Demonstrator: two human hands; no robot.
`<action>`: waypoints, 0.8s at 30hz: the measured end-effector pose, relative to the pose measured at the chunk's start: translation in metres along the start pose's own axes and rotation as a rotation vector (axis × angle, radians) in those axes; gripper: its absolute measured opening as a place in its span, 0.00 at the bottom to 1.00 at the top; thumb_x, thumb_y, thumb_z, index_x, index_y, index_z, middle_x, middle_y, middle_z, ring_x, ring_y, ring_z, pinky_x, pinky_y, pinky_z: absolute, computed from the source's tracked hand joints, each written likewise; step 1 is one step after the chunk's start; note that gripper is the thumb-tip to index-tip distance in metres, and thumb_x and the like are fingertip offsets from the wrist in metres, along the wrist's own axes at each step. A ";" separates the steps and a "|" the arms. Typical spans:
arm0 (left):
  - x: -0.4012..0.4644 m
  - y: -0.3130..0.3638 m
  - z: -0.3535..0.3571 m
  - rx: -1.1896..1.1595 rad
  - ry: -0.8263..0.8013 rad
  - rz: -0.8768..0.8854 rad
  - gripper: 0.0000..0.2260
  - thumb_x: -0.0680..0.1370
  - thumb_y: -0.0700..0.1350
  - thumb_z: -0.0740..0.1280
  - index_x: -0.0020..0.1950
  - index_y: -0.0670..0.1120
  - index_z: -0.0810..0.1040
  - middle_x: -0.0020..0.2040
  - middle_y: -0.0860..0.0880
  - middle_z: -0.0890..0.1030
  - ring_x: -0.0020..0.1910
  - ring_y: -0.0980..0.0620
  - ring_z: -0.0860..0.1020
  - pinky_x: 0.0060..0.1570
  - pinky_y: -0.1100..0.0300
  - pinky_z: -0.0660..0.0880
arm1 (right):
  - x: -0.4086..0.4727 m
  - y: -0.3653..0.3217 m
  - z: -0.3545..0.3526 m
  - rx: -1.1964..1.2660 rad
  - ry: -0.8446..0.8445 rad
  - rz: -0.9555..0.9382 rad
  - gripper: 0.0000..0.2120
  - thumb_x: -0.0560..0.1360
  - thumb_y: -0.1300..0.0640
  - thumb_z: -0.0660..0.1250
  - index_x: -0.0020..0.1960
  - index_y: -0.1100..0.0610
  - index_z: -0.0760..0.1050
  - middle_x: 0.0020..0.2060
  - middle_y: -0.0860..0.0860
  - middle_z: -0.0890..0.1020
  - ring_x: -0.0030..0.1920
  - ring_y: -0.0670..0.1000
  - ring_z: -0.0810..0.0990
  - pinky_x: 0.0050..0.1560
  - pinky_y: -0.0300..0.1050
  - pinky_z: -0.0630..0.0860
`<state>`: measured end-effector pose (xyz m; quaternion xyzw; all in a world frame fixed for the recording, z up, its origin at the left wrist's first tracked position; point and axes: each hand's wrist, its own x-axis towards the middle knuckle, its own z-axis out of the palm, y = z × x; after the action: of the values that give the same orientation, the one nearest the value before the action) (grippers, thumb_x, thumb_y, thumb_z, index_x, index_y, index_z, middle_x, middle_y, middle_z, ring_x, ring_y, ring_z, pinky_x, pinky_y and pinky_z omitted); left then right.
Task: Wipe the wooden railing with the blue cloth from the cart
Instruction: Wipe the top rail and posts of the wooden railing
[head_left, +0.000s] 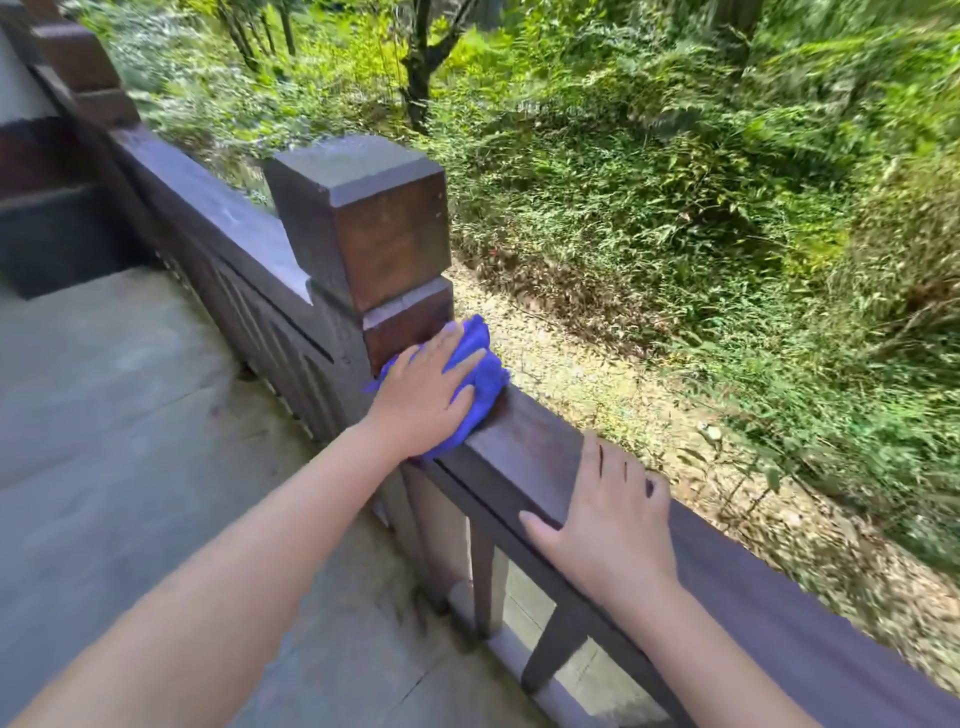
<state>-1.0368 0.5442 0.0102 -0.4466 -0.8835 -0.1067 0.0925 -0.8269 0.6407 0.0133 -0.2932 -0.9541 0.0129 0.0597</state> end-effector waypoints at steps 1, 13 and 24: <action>-0.001 0.004 0.002 -0.025 0.030 -0.034 0.21 0.78 0.49 0.56 0.72 0.52 0.64 0.77 0.44 0.56 0.76 0.48 0.55 0.70 0.51 0.54 | 0.000 0.000 0.000 -0.003 -0.001 0.001 0.48 0.64 0.30 0.54 0.72 0.61 0.51 0.66 0.55 0.68 0.63 0.57 0.67 0.62 0.56 0.64; -0.040 0.110 0.014 -0.133 0.029 -0.233 0.29 0.70 0.56 0.53 0.70 0.49 0.65 0.74 0.40 0.61 0.72 0.42 0.59 0.69 0.42 0.54 | -0.002 0.007 -0.002 0.102 0.004 -0.041 0.45 0.62 0.31 0.60 0.69 0.59 0.58 0.65 0.53 0.69 0.64 0.56 0.67 0.63 0.54 0.62; -0.011 0.056 0.009 -0.055 -0.084 -0.340 0.28 0.76 0.57 0.53 0.74 0.51 0.55 0.77 0.42 0.51 0.76 0.44 0.48 0.71 0.42 0.48 | 0.012 0.018 -0.019 0.382 -0.179 -0.091 0.46 0.68 0.36 0.61 0.75 0.55 0.43 0.76 0.54 0.50 0.75 0.54 0.50 0.73 0.54 0.49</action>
<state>-0.9859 0.5703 0.0043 -0.2974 -0.9461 -0.1264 0.0239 -0.8243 0.6621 0.0326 -0.2306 -0.9481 0.2168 0.0297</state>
